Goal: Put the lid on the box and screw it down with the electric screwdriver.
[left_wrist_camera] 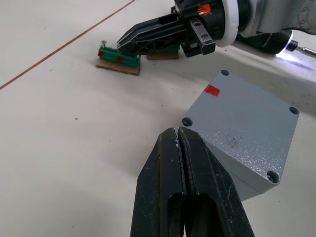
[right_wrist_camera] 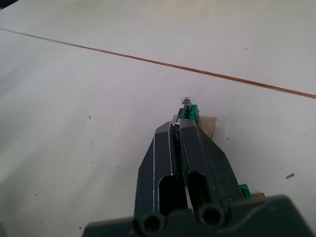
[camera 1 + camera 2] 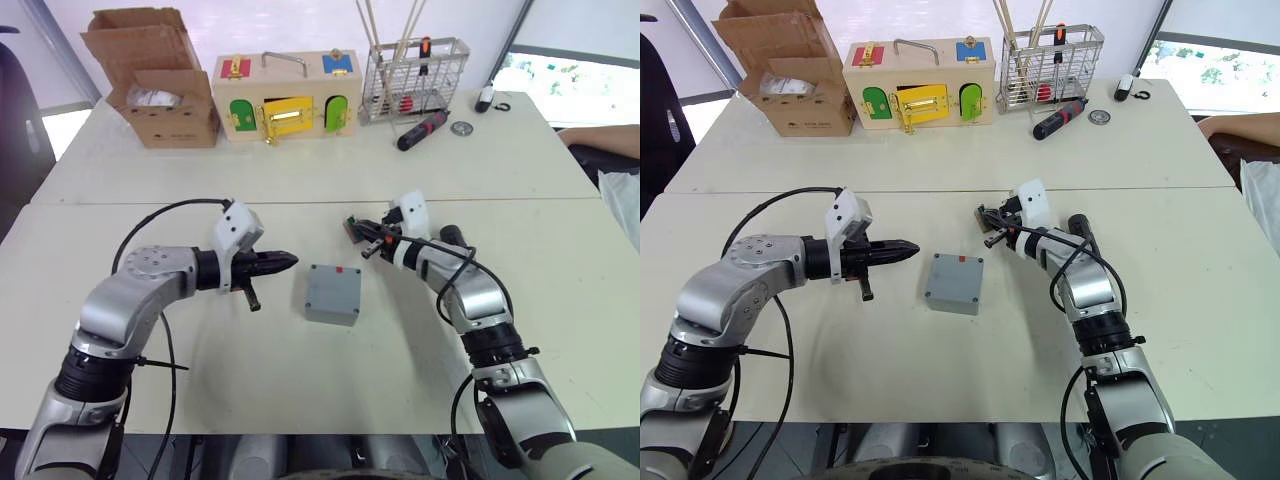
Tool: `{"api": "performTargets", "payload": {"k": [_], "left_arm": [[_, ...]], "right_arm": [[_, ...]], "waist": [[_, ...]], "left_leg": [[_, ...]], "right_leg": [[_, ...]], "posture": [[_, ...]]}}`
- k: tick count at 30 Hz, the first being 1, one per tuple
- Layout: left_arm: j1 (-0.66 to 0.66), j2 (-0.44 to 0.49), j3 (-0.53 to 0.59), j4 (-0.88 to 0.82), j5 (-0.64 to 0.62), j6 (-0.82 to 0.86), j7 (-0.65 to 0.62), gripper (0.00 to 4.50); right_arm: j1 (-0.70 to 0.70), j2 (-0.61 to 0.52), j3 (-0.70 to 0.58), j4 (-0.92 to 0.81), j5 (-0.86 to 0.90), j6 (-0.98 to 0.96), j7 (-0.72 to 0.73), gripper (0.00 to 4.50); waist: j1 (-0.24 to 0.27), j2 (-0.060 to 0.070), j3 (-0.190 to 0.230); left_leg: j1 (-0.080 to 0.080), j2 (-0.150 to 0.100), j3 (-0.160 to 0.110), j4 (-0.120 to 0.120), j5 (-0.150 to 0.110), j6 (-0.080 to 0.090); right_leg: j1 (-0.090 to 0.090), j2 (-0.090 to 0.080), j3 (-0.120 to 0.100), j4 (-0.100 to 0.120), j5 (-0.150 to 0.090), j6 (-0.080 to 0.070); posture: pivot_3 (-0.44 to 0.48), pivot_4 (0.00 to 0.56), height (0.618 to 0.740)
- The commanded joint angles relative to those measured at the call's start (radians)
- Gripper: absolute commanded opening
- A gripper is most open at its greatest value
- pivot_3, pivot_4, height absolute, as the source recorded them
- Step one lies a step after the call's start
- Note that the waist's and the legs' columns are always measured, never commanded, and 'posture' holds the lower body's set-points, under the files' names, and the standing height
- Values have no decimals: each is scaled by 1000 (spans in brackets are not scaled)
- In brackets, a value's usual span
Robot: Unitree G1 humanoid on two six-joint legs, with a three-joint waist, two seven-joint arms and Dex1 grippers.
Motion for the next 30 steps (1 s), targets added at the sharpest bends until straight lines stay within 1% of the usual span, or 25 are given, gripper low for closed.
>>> {"api": "performTargets", "payload": {"k": [1,7,9,11,15,18,20,23,30], "left_arm": [[-13,0,-6,-7,1,-20,-2,0],[-18,0,-12,-1,-4,-24,-17,0],[-28,6,-13,2,-12,-23,-30,0],[-37,25,-17,-6,-15,-27,-58,0],[-54,107,-30,-54,-35,-25,-159,0],[-64,155,-61,-80,-19,-45,-212,0],[-70,168,-82,-86,-1,-65,-227,0],[-92,151,-101,-87,-9,-62,-229,0],[-102,139,-122,-75,-4,-65,-236,0]], "right_arm": [[-10,5,-37,-84,37,9,13,39],[-2,11,-81,-202,101,80,14,39],[1,3,-109,-284,146,142,8,39],[26,-25,-124,-394,196,202,28,39],[136,-132,-149,-652,324,342,90,39],[218,-194,-148,-757,353,398,91,39],[256,-212,-146,-794,369,412,89,39],[303,-211,-137,-827,384,424,70,39],[343,-206,-121,-839,379,420,28,39]], "waist": [[0,0,0],[0,0,0],[1,0,0],[3,0,0],[5,0,0],[4,0,0],[4,0,0],[5,0,0],[4,0,0]], "left_leg": [[0,0,0,0,0,0],[0,0,0,0,0,0],[0,0,0,0,0,0],[0,0,0,0,0,0],[-1,0,-1,0,-1,2],[-1,0,-1,-1,-3,6],[-1,0,-1,0,-4,6],[-1,0,-1,0,-3,6],[-1,0,-1,1,-4,6]], "right_leg": [[0,0,0,0,0,0],[0,0,0,0,0,0],[0,0,0,0,0,0],[0,0,0,0,0,0],[0,0,0,-1,0,0],[0,-1,0,-1,0,0],[0,0,0,-1,0,0],[0,0,0,0,0,0],[1,0,0,0,0,0]], "posture": [[0,150,740],[0,150,740],[0,150,740],[0,150,740],[0,150,740],[0,150,740],[0,150,740],[0,150,740],[0,150,740]]}}
